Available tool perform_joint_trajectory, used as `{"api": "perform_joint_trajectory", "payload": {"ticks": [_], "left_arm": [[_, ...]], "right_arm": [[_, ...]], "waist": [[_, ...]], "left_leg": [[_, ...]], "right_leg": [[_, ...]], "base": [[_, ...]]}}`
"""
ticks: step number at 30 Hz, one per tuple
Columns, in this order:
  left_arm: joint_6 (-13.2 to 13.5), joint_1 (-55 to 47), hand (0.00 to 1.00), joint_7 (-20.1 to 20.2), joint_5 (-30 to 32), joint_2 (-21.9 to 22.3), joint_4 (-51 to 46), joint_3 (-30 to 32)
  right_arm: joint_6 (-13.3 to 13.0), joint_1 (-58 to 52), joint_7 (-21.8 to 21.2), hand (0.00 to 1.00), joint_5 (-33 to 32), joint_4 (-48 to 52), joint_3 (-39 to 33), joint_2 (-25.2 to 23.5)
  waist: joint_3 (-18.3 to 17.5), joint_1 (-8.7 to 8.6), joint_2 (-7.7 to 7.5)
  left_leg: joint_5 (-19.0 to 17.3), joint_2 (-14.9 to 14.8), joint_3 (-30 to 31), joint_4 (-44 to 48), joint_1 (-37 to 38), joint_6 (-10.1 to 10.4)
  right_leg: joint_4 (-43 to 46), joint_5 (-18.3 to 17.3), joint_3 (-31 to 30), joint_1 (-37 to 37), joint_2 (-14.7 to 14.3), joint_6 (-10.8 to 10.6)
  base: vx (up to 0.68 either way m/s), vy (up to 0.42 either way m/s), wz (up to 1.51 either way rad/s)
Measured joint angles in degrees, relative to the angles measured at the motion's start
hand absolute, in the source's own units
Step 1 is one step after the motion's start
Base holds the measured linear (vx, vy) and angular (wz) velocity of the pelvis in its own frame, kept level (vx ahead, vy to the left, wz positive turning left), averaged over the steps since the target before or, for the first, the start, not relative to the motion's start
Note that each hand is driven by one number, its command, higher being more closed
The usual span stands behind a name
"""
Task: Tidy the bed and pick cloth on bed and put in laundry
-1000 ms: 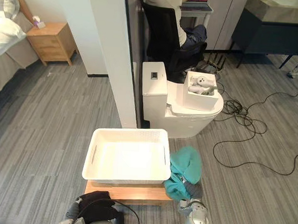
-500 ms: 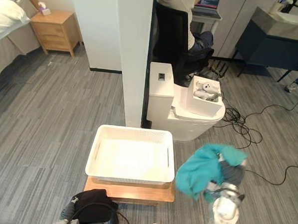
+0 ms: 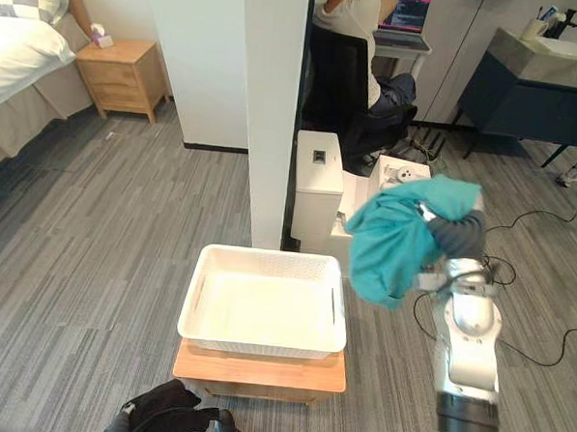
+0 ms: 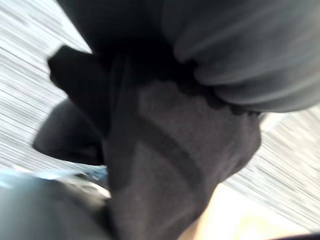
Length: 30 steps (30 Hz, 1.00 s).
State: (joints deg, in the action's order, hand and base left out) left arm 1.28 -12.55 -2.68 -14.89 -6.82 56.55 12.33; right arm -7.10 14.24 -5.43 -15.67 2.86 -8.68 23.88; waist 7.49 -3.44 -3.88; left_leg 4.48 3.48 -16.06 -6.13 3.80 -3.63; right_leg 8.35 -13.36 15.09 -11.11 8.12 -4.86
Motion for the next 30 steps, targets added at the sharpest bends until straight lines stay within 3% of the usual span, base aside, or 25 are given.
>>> {"api": "perform_joint_trajectory", "payload": {"ticks": [2, 6, 13, 22, 26, 30], "left_arm": [[-0.9, 0.3, 1.00, -0.3, 0.0, -0.2, 0.7, 0.1], [-2.0, 0.3, 1.00, -1.6, -0.1, 0.0, 0.9, 0.1], [-4.2, 0.9, 1.00, -5.8, -0.2, 0.7, 0.9, 0.0], [-6.6, 2.1, 1.00, -11.6, -1.5, -0.5, 0.9, -4.2], [-8.4, 2.7, 1.00, -14.6, -2.0, -1.0, 0.8, -6.9], [-10.1, 3.1, 1.00, -17.3, -2.1, -1.8, 0.7, -9.4]], "right_arm": [[3.7, 4.7, -1.0, 1.00, -1.8, -2.2, 3.2, 0.0], [7.1, 9.1, -1.2, 1.00, -2.1, -5.5, 6.3, -0.3], [10.7, 10.6, -0.6, 1.00, -2.4, -10.5, 10.2, -3.1], [11.0, 2.7, 1.2, 1.00, -3.3, -16.2, 14.2, -9.6], [10.0, -1.5, 1.2, 1.00, -3.2, -20.4, 16.8, -10.8], [8.6, -4.4, 1.8, 1.00, -3.1, -24.9, 20.1, -13.9]], "waist": [[0.1, 0.12, -0.14], [0.2, 1.38, -0.25], [0.7, 1.19, -0.23], [2.1, 1.15, -0.57], [2.6, 1.19, 0.08], [3.0, 1.12, -0.08]], "left_leg": [[0.0, 0.2, 1.3, 0.0, 0.5, 0.0], [-0.5, 0.3, 2.5, 0.0, 1.0, 0.4], [-0.7, 0.4, 3.6, 0.0, 0.9, 0.1], [-0.8, 0.3, 3.7, 0.0, 0.9, 0.1], [-1.0, -1.1, 4.0, 0.0, 1.1, 0.3], [-1.0, -1.2, 3.9, 0.0, 1.2, 0.2]], "right_leg": [[-0.1, 0.3, 0.1, -1.2, -0.1, 0.4], [-0.5, 0.5, 0.5, -2.2, -0.3, 0.7], [-1.5, 1.0, 1.0, -3.4, -0.6, 1.0], [-1.5, 1.4, 1.0, -3.4, -0.7, 0.8], [-1.4, 4.0, 0.6, -3.4, -2.1, 1.4], [-1.3, 4.2, -0.1, -3.3, -2.1, 1.4]], "base": [[0.04, -0.002, 0.29], [-0.01, -0.007, 0.19], [-0.01, -0.008, 0.10], [0.00, -0.002, 0.00], [0.00, 0.000, 0.00], [0.00, 0.000, 0.00]]}}
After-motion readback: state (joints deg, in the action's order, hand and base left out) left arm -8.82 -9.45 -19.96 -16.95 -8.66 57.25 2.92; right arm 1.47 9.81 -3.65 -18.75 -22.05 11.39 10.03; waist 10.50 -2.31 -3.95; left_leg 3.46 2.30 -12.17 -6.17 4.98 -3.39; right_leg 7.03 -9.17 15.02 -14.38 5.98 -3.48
